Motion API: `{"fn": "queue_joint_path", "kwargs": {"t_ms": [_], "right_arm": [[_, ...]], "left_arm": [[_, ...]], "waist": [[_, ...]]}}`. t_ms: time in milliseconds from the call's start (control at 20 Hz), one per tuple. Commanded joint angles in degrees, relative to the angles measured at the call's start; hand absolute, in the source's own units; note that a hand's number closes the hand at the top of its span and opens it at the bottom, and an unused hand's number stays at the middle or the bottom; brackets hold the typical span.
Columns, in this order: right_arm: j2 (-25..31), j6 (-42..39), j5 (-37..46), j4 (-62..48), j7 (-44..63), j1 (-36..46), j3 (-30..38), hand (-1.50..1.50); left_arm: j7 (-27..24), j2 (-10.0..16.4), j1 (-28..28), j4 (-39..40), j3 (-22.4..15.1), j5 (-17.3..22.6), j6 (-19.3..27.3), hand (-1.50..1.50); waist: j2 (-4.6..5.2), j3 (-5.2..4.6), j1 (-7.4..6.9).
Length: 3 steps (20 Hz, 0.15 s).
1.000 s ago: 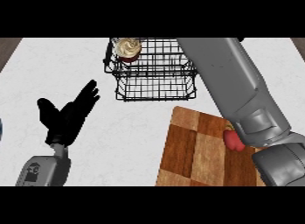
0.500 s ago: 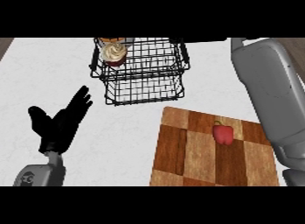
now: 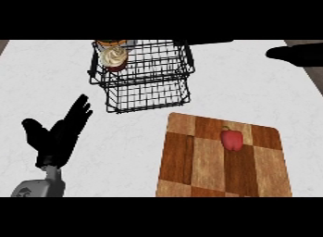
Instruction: Pick the cupcake from the cutting board and place it in the tiered basket
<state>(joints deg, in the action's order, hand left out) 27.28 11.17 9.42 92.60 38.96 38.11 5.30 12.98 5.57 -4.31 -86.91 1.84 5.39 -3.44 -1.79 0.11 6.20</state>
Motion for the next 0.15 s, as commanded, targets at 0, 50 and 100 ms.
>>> {"fn": "queue_joint_path", "kwargs": {"t_ms": [0,50,100], "right_arm": [[6.8,-5.3,-7.2,15.5,4.3,-10.3,7.6,-1.5],[9.2,-8.4,-9.5,17.2,4.4,-13.4,9.8,-1.5],[9.6,-9.4,-11.9,20.0,3.5,-16.8,12.7,-1.5]], "left_arm": [[0.1,0.4,-0.2,0.0,0.3,0.7,-0.8,0.0],[-0.6,0.2,0.5,-1.1,-0.7,-1.2,0.2,0.0],[0.5,-0.5,-0.1,-2.0,-1.3,-0.4,-0.2,0.0]], "waist": [[0.46,-0.05,-0.87],[0.46,-0.02,-0.87],[0.66,0.0,-1.48]]}}
